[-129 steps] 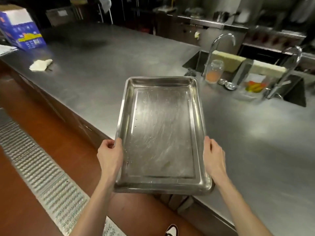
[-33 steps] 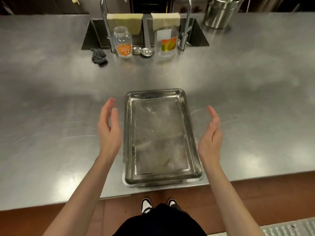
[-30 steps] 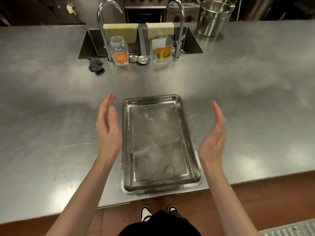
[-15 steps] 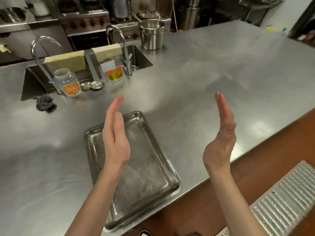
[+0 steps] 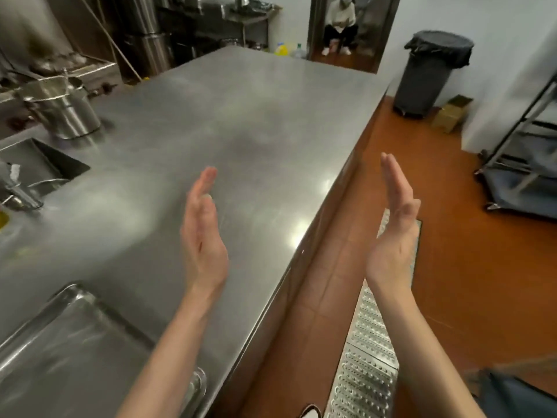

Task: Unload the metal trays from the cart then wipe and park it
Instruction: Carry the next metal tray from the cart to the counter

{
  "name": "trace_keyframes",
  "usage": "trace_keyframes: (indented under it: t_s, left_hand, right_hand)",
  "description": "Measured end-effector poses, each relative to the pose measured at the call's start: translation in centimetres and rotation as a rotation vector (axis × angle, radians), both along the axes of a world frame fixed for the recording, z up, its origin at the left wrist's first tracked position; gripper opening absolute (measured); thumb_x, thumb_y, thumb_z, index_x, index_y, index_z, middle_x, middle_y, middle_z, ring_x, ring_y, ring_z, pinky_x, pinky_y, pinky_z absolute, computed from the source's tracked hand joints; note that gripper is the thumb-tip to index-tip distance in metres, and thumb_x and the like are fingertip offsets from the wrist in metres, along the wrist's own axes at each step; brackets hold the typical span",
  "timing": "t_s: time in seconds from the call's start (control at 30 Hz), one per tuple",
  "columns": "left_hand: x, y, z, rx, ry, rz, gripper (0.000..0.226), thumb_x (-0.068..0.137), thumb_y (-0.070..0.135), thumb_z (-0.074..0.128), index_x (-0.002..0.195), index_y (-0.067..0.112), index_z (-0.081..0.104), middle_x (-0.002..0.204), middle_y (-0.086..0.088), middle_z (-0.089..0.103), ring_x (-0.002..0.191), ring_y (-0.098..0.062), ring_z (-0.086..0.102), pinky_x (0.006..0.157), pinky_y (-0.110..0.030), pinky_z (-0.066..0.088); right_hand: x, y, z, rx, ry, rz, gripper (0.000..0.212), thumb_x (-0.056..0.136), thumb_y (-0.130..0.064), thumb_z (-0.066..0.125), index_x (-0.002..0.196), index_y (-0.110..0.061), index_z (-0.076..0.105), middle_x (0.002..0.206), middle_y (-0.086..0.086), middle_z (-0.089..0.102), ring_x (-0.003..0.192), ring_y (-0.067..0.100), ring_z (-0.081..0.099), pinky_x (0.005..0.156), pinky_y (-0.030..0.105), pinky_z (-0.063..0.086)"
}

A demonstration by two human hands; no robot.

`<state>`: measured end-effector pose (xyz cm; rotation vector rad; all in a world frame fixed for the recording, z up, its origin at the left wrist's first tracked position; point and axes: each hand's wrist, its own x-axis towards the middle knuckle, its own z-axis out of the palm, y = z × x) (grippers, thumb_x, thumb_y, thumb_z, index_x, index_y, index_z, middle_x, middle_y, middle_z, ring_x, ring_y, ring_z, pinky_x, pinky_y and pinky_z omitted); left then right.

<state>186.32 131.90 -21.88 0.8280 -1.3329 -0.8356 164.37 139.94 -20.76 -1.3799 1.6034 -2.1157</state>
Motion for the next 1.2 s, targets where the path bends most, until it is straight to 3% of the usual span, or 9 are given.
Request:
trace_keyframes:
  t_s: [0.13, 0.3, 0.47, 0.63, 0.83, 1.03, 1.2]
  left_hand:
    - [-7.7, -0.6, -0.2, -0.019, 0.035, -0.1, 0.056, 0.106, 0.041, 0.034, 0.149, 0.007, 0.046, 0.153, -0.012, 0.054, 0.148, -0.025, 0.05, 0.126, -0.044, 0.035]
    - [-16.1, 0.2, -1.0, -0.013, 0.044, -0.246, 0.051, 0.108, 0.044, 0.035, 0.147, 0.017, 0.051, 0.149, 0.001, 0.06, 0.146, -0.017, 0.052, 0.125, -0.046, 0.035]
    - [-24.2, 1.9, -0.9, -0.01, -0.015, -0.432, 0.046, 0.109, 0.054, 0.032, 0.145, 0.036, 0.054, 0.153, 0.006, 0.059, 0.146, -0.011, 0.05, 0.126, -0.043, 0.035]
    - [-32.8, 4.4, -1.1, -0.056, -0.074, -0.642, 0.05, 0.114, 0.044, 0.027, 0.153, 0.024, 0.052, 0.156, 0.01, 0.056, 0.147, -0.008, 0.048, 0.123, -0.028, 0.036]
    - [-41.4, 6.8, -1.1, -0.074, -0.058, -0.872, 0.053, 0.114, 0.04, 0.027, 0.154, 0.016, 0.05, 0.157, 0.006, 0.055, 0.149, -0.011, 0.047, 0.124, -0.034, 0.034]
    - [-49.5, 7.4, -1.0, -0.08, -0.034, -1.083, 0.057, 0.112, 0.041, 0.028, 0.153, 0.009, 0.05, 0.156, -0.001, 0.056, 0.148, -0.013, 0.048, 0.124, -0.035, 0.036]
    - [-55.8, 7.9, -1.4, -0.081, -0.06, -1.256, 0.058, 0.113, 0.047, 0.029, 0.155, 0.012, 0.048, 0.157, 0.003, 0.054, 0.149, -0.014, 0.046, 0.125, -0.038, 0.035]
  right_hand:
    - [-6.4, 2.5, 0.4, -0.017, 0.03, -0.113, 0.087, 0.105, -0.07, 0.013, 0.159, -0.009, 0.043, 0.163, -0.001, 0.049, 0.154, 0.014, 0.04, 0.129, 0.038, 0.028]
    - [-12.9, 7.0, 0.2, -0.003, 0.029, -0.27, 0.08, 0.108, -0.066, 0.011, 0.16, -0.014, 0.043, 0.162, -0.004, 0.049, 0.154, 0.014, 0.04, 0.129, 0.046, 0.029]
    - [-18.2, 12.0, -0.2, -0.012, 0.03, -0.461, 0.077, 0.108, -0.066, 0.01, 0.16, -0.02, 0.043, 0.163, -0.007, 0.048, 0.155, 0.014, 0.038, 0.128, 0.034, 0.028]
    - [-22.3, 17.4, -0.8, 0.022, 0.006, -0.673, 0.074, 0.109, -0.064, 0.009, 0.161, -0.023, 0.042, 0.163, -0.012, 0.048, 0.155, 0.01, 0.037, 0.126, 0.025, 0.027]
    - [-25.9, 21.0, -1.2, 0.04, -0.047, -0.883, 0.073, 0.109, -0.062, 0.008, 0.161, -0.023, 0.043, 0.162, -0.017, 0.048, 0.153, 0.003, 0.037, 0.122, 0.012, 0.025]
    - [-29.5, 21.9, -1.8, 0.042, -0.102, -1.087, 0.077, 0.105, -0.071, 0.008, 0.16, -0.03, 0.043, 0.163, -0.017, 0.046, 0.155, 0.004, 0.035, 0.126, 0.019, 0.024]
    - [-31.9, 22.7, -2.4, 0.043, -0.098, -1.266, 0.078, 0.107, -0.068, 0.009, 0.16, -0.024, 0.044, 0.163, -0.016, 0.047, 0.155, 0.007, 0.036, 0.128, 0.028, 0.025]
